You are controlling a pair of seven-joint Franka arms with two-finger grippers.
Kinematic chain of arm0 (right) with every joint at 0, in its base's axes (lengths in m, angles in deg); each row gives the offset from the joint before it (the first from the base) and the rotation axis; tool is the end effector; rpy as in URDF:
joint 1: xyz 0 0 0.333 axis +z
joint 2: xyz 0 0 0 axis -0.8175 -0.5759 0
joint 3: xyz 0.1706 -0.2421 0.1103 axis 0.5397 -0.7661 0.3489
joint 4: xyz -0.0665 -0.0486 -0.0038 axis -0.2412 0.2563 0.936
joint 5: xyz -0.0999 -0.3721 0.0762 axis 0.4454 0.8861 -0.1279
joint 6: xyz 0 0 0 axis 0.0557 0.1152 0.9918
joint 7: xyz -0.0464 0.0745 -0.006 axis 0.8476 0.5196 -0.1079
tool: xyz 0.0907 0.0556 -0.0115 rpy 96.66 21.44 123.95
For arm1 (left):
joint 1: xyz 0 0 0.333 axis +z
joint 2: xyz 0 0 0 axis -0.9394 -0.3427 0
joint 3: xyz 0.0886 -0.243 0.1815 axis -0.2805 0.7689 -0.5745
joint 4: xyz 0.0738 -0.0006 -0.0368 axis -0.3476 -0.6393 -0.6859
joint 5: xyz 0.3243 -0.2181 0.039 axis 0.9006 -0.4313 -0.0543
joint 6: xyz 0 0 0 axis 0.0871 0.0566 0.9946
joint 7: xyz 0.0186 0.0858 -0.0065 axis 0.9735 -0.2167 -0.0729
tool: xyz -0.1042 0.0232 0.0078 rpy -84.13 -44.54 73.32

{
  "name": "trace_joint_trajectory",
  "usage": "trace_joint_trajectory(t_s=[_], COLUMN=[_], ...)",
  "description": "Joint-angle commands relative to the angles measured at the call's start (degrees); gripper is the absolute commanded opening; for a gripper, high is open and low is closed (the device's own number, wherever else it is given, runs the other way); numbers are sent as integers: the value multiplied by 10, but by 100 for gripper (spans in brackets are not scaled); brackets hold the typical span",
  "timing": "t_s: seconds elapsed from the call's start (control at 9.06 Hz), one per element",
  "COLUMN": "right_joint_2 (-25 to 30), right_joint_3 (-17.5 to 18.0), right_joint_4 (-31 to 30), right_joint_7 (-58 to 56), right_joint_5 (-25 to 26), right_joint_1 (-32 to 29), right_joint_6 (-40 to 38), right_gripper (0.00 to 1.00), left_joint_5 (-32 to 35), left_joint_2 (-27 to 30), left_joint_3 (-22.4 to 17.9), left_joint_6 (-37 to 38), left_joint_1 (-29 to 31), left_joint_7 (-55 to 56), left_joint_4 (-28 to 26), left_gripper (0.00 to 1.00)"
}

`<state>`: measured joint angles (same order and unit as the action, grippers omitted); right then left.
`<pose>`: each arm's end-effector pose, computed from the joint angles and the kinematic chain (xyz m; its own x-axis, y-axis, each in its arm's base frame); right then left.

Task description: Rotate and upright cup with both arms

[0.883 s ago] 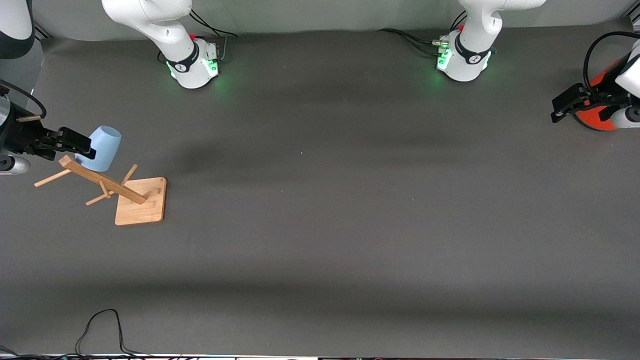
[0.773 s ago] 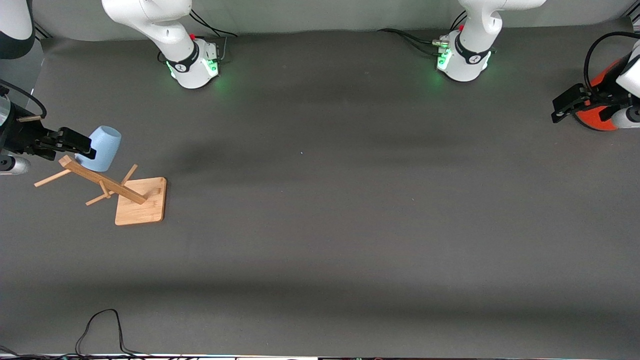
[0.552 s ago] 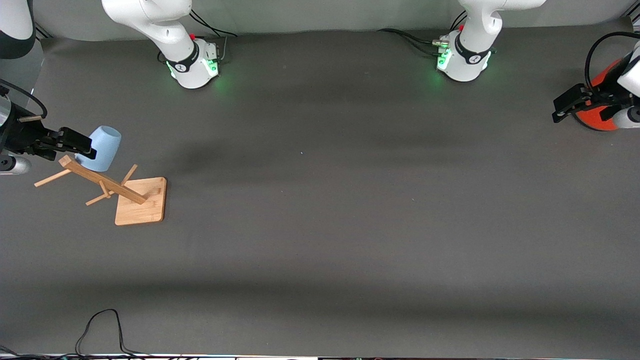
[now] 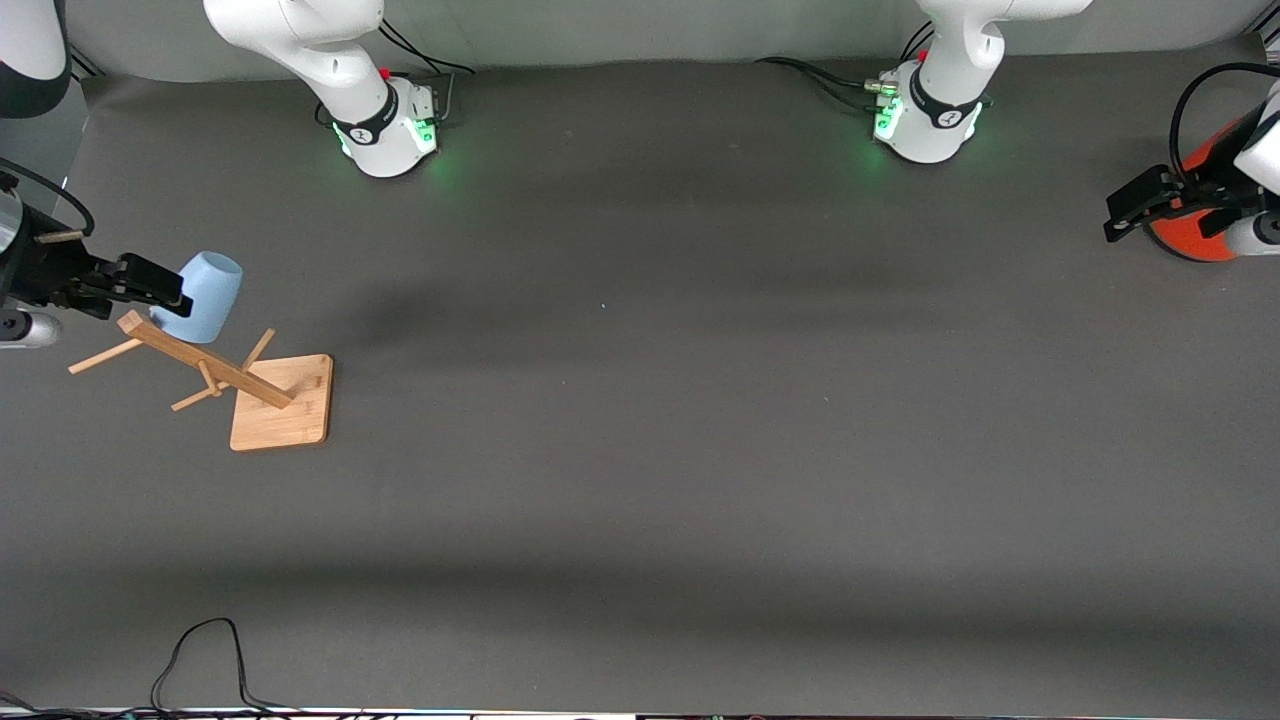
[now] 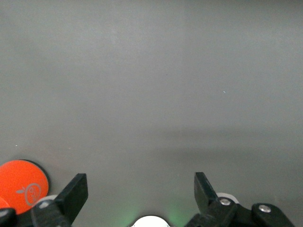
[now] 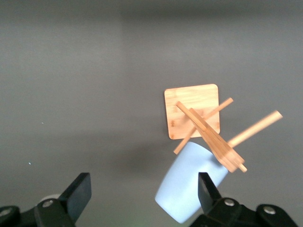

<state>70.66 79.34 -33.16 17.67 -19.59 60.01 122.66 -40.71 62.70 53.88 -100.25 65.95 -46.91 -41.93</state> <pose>0.5478 -0.0254 0.6013 0.9982 -0.0473 -0.0373 -0.0476 -0.9988 -0.0094 0.5055 -0.0050 0.6236 0.9981 0.0187 -0.0590 0.0182 -0.9998 -0.0091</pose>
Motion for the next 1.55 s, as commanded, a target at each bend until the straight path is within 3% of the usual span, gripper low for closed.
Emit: trace_joint_trajectory(t_s=[0.0, 0.22, 0.66, 0.77, 0.99, 1.44], right_joint_2=[87, 91, 76, 75, 76, 81], right_joint_3=[-36, -53, -54, -54, -55, -70], right_joint_4=[-78, -82, -81, -90, -154, -269], right_joint_7=[-12, 11, 305, 323, 325, 325], right_joint_5=[16, 15, 7, 7, -3, -4], right_joint_1=[5, 4, 6, 6, 4, 3], right_joint_6=[8, -9, -8, -3, 58, 176], right_gripper=[100, 100, 100, 100, 100, 100], left_joint_5=[-1, -1, 2, 3, 6, 17], left_joint_2=[-8, -25, -106, -134, -194, -294], left_joint_3=[0, 0, -1, -3, -3, -2], left_joint_6=[11, 34, 47, 49, 49, 50], left_joint_1=[0, 0, 2, 7, 25, 25], left_joint_7=[0, -3, 0, 1, -3, -3], left_joint_4=[2, 8, 18, 18, 34, 128], left_gripper=[100, 100, 100, 100, 100, 99])
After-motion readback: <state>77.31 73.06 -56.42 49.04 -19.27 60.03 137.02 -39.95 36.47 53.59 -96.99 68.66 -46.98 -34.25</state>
